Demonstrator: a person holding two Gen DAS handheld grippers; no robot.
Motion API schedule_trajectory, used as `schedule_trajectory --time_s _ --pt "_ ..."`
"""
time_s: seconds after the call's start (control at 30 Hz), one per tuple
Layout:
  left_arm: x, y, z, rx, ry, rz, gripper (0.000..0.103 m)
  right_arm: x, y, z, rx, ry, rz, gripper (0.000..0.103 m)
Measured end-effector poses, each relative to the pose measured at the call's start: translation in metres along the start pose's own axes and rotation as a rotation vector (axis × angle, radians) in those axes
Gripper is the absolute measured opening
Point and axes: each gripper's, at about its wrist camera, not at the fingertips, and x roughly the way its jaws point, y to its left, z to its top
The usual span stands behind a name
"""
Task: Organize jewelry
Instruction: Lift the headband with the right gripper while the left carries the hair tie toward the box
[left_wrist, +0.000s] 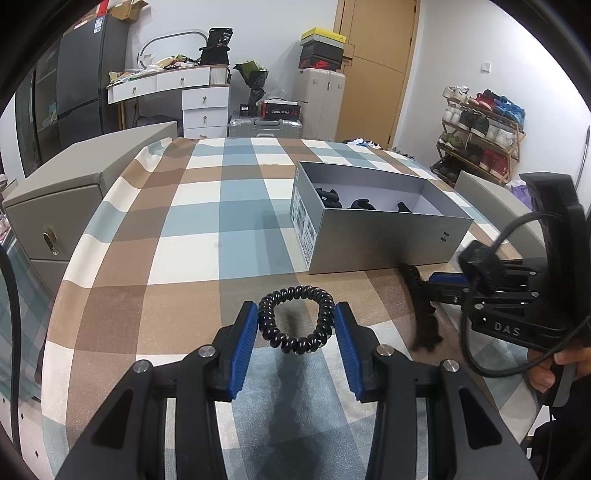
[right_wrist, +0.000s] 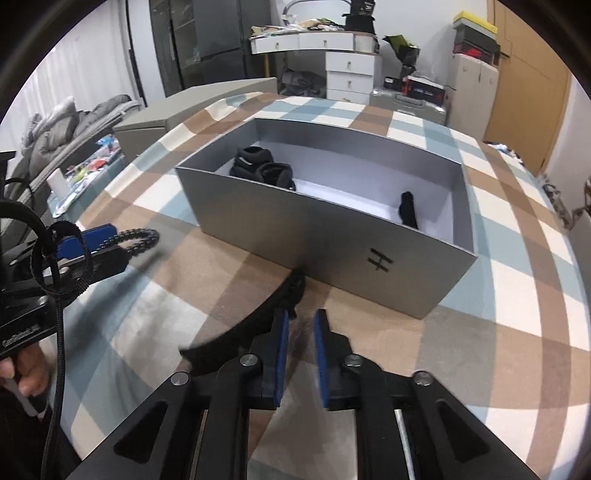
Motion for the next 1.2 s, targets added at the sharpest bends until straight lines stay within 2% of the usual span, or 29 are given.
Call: schedule_trajectory --time_s 0.1,0.2,0.47,0.6,0.7,0.73,0.8,0.97,1.2 --pt "0.002 0.001 0.000 -0.003 0.006 0.005 0.037 -0.001 0.001 0.000 -0.002 0.003 0.020 0.018" --pt "0.001 0.001 0.000 -0.003 0.005 0.006 0.037 -0.004 -0.002 0.001 0.024 -0.001 0.049 0.026" --pt "0.000 0.001 0.000 -0.002 0.000 0.000 0.037 -0.008 0.006 0.003 0.051 0.001 0.138 0.031" --pt "-0.002 0.002 0.000 -0.003 -0.007 0.002 0.037 0.003 0.015 0.003 0.049 0.020 0.133 0.031" --pt "-0.003 0.007 0.001 -0.018 -0.010 0.005 0.037 0.004 0.018 0.004 0.032 0.010 0.110 0.028" --pt "-0.003 0.007 0.001 -0.022 -0.010 0.005 0.037 0.003 0.018 0.004 0.025 0.012 0.104 0.021" --pt "-0.003 0.008 0.001 -0.029 -0.011 0.005 0.037 0.002 0.018 0.002 0.014 0.010 0.093 0.016" --pt "-0.003 0.007 0.001 -0.022 -0.010 0.003 0.037 -0.006 0.010 -0.003 0.022 -0.010 0.106 0.014" --pt "-0.013 0.001 0.007 -0.015 -0.052 -0.010 0.037 -0.032 -0.006 0.000 0.072 -0.103 0.164 0.014"
